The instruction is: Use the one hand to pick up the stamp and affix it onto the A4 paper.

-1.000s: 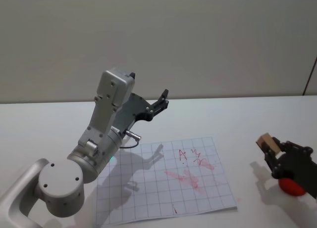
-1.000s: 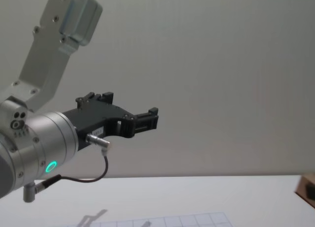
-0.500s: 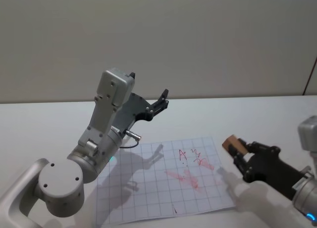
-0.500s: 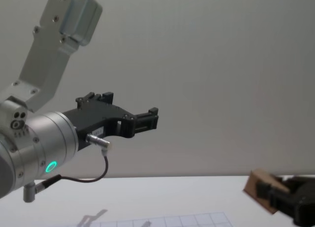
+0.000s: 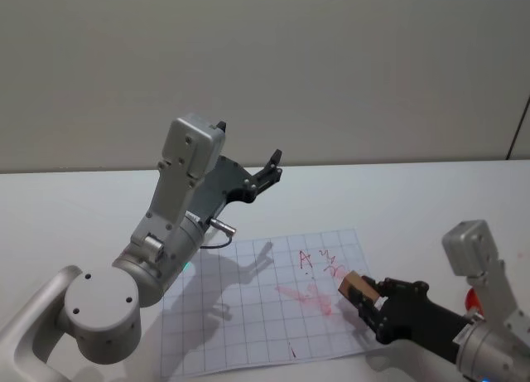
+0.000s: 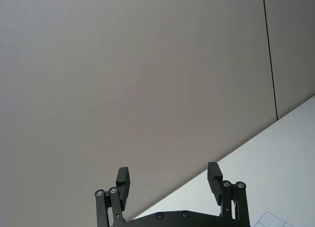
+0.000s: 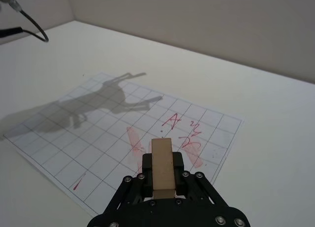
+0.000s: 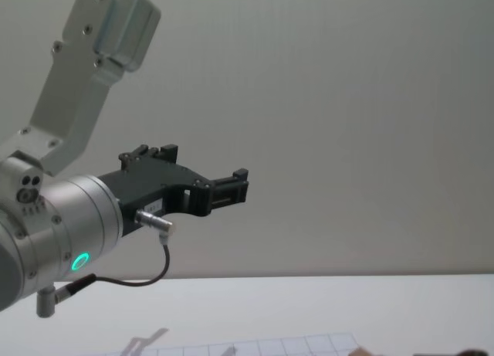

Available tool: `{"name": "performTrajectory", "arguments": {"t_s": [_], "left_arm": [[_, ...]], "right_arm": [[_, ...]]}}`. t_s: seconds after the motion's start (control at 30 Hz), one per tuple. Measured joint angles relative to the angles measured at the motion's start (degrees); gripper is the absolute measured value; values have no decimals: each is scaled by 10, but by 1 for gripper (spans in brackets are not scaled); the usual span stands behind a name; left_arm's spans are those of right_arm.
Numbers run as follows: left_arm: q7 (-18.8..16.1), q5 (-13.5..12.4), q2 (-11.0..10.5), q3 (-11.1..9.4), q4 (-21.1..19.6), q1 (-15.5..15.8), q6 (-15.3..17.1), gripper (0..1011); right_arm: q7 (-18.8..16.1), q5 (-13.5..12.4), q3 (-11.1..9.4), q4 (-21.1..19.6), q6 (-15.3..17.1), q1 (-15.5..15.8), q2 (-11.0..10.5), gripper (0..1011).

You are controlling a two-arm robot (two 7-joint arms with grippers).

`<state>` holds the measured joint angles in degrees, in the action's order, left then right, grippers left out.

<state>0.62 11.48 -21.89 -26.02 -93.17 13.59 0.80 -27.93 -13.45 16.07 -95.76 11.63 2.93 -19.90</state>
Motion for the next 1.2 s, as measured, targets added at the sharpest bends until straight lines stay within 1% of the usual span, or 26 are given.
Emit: {"name": "performTrajectory", "arguments": {"t_s": [0.17, 0.33, 0.7, 0.93, 1.17, 1.2], "left_arm": [[0, 0, 0, 0, 0, 0, 0, 1001], [0, 0, 0, 0, 0, 0, 0, 1001], [0, 0, 0, 0, 0, 0, 0, 1001], [0, 0, 0, 0, 0, 0, 0, 1001], [0, 0, 0, 0, 0, 0, 0, 1001], [0, 0, 0, 0, 0, 0, 0, 1001]], "right_arm": [[-3, 9, 7, 13, 20, -4, 5, 219], [-5, 14, 12, 20, 34, -5, 8, 219], [-4, 14, 18, 26, 42, -10, 15, 220], [1, 0, 19, 20, 35, -17, 21, 220], [17, -28, 10, -4, 19, -29, 26, 219], [23, -35, 7, -11, 14, -32, 26, 219]]}}
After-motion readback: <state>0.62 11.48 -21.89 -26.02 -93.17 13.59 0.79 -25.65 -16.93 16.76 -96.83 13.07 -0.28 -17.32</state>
